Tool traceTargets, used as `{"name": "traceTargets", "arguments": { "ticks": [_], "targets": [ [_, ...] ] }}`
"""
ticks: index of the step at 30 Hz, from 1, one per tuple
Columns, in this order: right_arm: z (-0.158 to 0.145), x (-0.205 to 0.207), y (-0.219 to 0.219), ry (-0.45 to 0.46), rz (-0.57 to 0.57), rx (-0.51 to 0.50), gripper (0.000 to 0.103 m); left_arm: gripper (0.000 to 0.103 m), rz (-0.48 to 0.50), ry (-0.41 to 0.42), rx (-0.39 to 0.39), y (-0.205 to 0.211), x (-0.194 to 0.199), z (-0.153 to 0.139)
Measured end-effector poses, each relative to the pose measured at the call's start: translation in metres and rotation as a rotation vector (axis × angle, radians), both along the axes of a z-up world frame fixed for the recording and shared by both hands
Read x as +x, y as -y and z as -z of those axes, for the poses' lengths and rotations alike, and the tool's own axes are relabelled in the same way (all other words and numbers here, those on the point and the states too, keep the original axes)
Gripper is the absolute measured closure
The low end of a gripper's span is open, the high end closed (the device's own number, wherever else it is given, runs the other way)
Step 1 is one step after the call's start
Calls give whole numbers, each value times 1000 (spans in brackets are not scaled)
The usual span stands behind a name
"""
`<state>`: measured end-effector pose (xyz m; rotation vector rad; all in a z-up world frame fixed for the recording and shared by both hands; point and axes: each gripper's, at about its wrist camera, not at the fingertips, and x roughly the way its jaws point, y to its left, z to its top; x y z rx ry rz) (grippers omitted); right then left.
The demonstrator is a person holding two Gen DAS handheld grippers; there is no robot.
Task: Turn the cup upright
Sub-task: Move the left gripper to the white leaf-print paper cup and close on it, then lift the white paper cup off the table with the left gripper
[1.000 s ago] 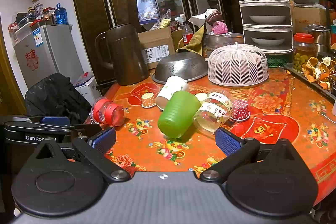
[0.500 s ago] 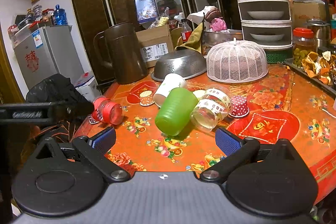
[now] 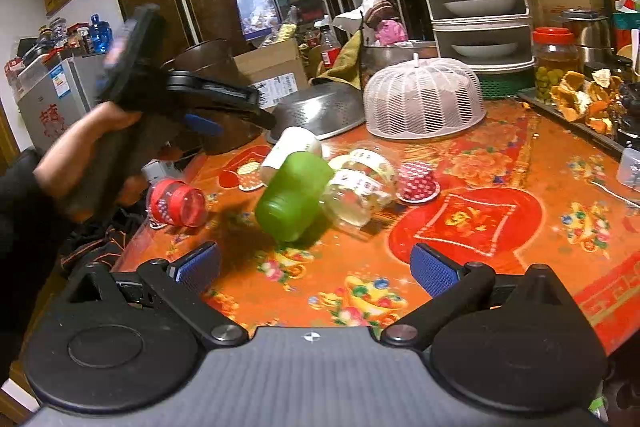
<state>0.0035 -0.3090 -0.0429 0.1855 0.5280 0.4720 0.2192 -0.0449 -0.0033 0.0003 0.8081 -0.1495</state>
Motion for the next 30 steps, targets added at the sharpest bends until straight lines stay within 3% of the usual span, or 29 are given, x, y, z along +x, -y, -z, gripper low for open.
{"name": "traceTargets", "arguments": {
  "ticks": [8, 14, 19, 24, 30],
  "targets": [
    [11, 13, 19, -37, 30, 10, 1, 27, -1, -105, -8, 2, 38, 34],
    [16, 17, 19, -51, 26, 9, 1, 38, -3, -142, 39, 6, 51, 48],
    [16, 18, 20, -55, 25, 13, 1, 40, -1, -140, 38, 6, 54, 49],
    [13, 16, 21, -51, 33, 26, 1, 41, -9, -84, 13, -2, 42, 26],
    [7, 11, 13, -39, 9, 36, 1, 41, 38, 15, -4, -13, -34, -42]
  ]
}}
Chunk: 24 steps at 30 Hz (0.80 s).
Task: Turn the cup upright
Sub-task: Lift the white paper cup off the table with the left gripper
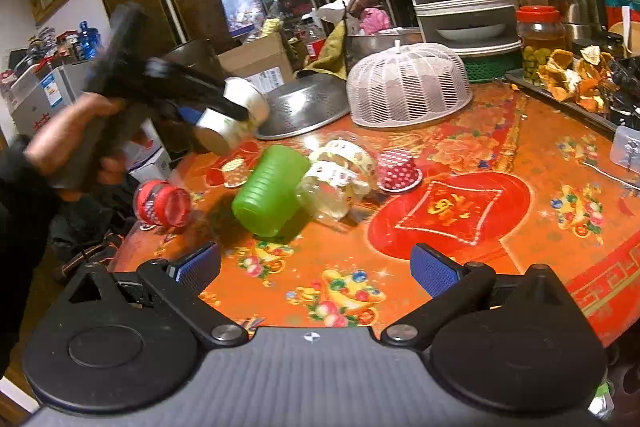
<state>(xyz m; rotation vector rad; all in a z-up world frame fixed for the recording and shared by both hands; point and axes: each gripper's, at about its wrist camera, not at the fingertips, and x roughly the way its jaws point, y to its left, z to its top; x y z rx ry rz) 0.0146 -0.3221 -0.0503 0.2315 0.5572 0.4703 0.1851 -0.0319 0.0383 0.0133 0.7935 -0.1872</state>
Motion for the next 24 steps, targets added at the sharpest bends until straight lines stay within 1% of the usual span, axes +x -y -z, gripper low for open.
{"name": "traceTargets", "arguments": {
  "ticks": [2, 4, 6, 8, 10, 11, 12, 14, 17, 20, 24],
  "targets": [
    [-2, -3, -3, 9, -12, -2, 1, 40, 23, 25, -19, -4, -42, -13],
    [-4, -7, -6, 15, -18, -11, 1, 40, 34, 27, -54, -7, -80, -12],
    [-5, -7, -8, 9, -24, -16, 1, 40, 24, 2, -136, -12, -108, 2],
    [-3, -7, -7, -12, -36, -3, 1, 40, 4, -34, -224, -14, -136, 28],
    [0, -5, -6, -47, -36, 9, 1, 41, -2, -62, -272, -11, -155, 51],
    [1, -4, -5, -66, -37, 19, 1, 41, -16, -77, -313, -10, -163, 62],
    [2, -4, -4, -80, -39, 30, 1, 41, -22, -82, -329, -10, -167, 68],
    [3, -4, -3, -103, -31, 60, 1, 41, -49, -75, -345, -7, -176, 79],
    [2, -5, -7, -133, -37, 71, 1, 41, -60, -102, -376, -1, -182, 94],
    [1, -3, -15, -159, -40, 65, 1, 41, -55, -111, -368, 7, -187, 104],
    [1, 1, -23, -213, -75, 112, 1, 41, -41, -97, -342, 15, -194, 109]
  ]
}}
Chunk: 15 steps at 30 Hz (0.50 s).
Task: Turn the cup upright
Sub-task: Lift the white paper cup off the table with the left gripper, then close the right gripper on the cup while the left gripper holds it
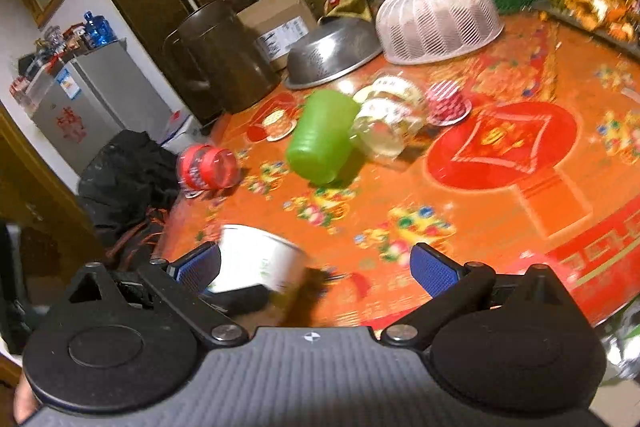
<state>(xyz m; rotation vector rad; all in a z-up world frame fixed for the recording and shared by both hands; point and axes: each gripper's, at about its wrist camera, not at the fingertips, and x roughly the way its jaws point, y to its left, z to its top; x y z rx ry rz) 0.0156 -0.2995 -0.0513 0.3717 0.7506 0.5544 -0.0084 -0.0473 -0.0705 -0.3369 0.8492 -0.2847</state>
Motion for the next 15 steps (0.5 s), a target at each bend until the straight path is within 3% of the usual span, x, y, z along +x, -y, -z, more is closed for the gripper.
{"name": "traceTargets", "arguments": {
  "ticks": [4, 15],
  "targets": [
    [8, 14, -11, -142, -61, 98, 1, 41, 0, 16, 27, 4, -4, 0],
    [13, 32, -47, -300, -82, 2, 17, 41, 9, 20, 10, 5, -8, 2]
  ]
}}
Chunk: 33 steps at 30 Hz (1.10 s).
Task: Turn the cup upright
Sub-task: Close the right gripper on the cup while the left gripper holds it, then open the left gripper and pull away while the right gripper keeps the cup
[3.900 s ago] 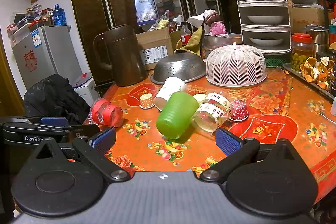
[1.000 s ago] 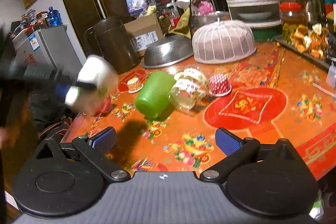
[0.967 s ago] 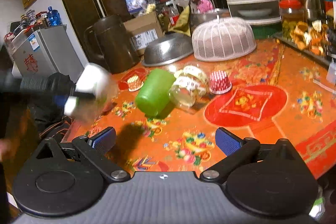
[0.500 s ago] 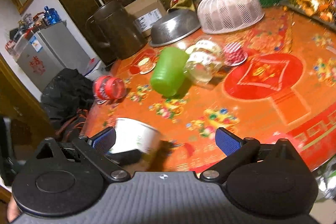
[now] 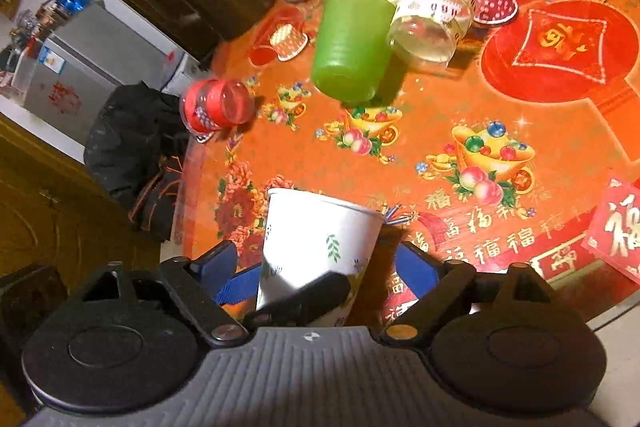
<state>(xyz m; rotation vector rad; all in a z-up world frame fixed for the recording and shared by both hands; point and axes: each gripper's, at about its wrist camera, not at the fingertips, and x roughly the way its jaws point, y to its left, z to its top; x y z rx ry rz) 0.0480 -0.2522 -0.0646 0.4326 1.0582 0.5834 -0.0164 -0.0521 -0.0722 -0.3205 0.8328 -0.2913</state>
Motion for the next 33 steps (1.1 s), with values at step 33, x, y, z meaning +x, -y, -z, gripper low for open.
{"name": "traceTargets", "arguments": {
  "ticks": [33],
  "targets": [
    [5, 12, -16, 4, -27, -27, 34, 22, 70, 27, -40, -7, -9, 0]
  ]
}}
